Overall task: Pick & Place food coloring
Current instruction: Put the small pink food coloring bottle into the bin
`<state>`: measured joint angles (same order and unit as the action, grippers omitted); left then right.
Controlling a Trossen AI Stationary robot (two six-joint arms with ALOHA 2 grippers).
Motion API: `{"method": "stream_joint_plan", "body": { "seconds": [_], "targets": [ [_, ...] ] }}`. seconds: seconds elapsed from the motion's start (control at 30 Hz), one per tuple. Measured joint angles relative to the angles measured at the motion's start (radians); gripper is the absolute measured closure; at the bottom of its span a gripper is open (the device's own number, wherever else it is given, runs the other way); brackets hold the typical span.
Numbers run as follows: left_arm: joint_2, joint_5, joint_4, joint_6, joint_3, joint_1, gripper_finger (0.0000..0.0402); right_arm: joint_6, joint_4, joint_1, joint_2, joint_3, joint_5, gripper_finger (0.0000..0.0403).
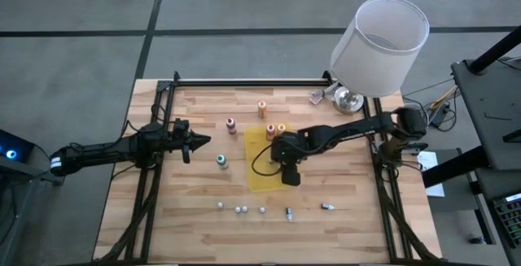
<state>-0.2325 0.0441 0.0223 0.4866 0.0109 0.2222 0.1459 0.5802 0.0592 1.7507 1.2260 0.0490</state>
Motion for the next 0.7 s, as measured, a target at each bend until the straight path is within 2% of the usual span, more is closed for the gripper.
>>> {"method": "stream_joint_plan", "body": {
  "seconds": [0.23,0.5,0.7],
  "targets": [
    [0.000,0.000,0.000,0.000,0.000,0.000,0.0401,0.000,-0.058,0.030,-0.139,-0.040,0.000,0.0243],
    [0.000,0.000,0.000,0.000,0.000,0.000,0.0401,0.031,-0.198,0.083,-0.340,-0.226,0.000,0.0240],
    [-0.002,0.000,0.000,0.000,0.000,0.000,0.0401,0.037,-0.220,0.118,-0.492,-0.350,0.002,0.0238]
  ]
}}
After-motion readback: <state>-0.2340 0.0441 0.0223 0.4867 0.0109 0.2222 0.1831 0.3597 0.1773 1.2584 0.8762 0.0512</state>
